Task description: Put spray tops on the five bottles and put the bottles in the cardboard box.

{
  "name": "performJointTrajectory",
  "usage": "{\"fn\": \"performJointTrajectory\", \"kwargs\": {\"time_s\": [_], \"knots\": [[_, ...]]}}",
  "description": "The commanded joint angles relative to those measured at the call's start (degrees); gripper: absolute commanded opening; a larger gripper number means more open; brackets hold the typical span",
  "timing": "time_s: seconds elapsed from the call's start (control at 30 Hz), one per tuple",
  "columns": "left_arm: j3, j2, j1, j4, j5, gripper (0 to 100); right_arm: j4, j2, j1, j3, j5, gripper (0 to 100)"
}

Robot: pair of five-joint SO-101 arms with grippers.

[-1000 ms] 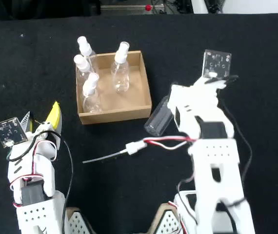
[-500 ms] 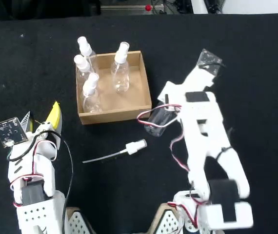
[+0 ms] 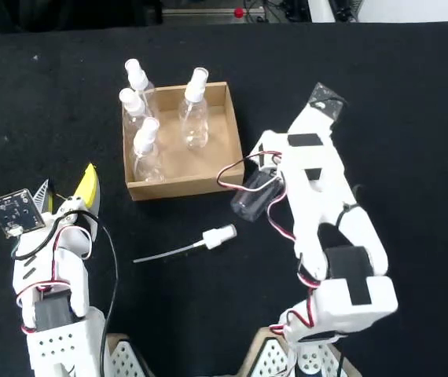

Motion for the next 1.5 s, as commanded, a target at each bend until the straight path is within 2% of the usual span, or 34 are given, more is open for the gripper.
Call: {"fn": "performJointTrajectory", "kwargs": {"time_s": [0.0, 0.23, 0.33, 0.43, 0.53, 0.67, 0.83, 0.9, 1.07, 1.13, 1.2, 1.3, 1.47], "knots": [[0.8, -0.6, -0.6, -1.3, -0.4, 27, 0.4, 0.9, -1.0, -3.6, -0.4, 29.0], [0.8, -0.6, -0.7, -1.3, -0.4, 27, 2.9, 4.2, -0.5, -3.7, 0.5, 28.6], [0.8, -0.6, -0.7, -1.3, -0.4, 27, 9.3, 4.4, -0.5, -5.9, 7.0, 27.6], [0.8, -0.6, -0.7, -1.3, -0.4, 27, 14.6, 4.4, 0.0, -8.7, 12.1, 22.2], [0.8, -0.6, -0.7, -1.3, -0.4, 27, 16.4, 4.4, 2.0, -10.3, 14.7, 19.0], [0.8, -0.6, -0.7, -1.3, -0.4, 27, 16.4, 4.4, 6.1, -10.9, 20.3, 19.5], [0.8, -0.6, -0.7, -1.3, -0.4, 27, 14.2, 4.4, 8.8, -12.2, 38.8, 19.4], [0.8, -0.6, -0.7, -1.3, -0.4, 27, 13.0, 4.4, 9.3, -13.2, 47.5, 19.4], [0.8, -0.6, -0.7, -1.3, -0.4, 27, 14.6, 4.4, 8.9, -12.3, 75.0, 19.4], [0.8, -0.6, -0.7, -1.3, -0.4, 27, 15.6, 4.4, 8.8, -11.6, 81.0, 19.5], [0.8, -0.6, -0.7, -1.3, -0.5, 27, 16.0, 4.4, 8.8, -11.6, 79.9, 19.6], [0.8, -0.6, -0.7, -1.3, -0.5, 27, 16.0, 4.0, 8.8, -11.6, 74.1, 21.4], [0.8, -0.6, -0.7, -1.3, -0.5, 27, 21.3, 4.4, 7.9, -14.5, 64.6, 37.5]]}}
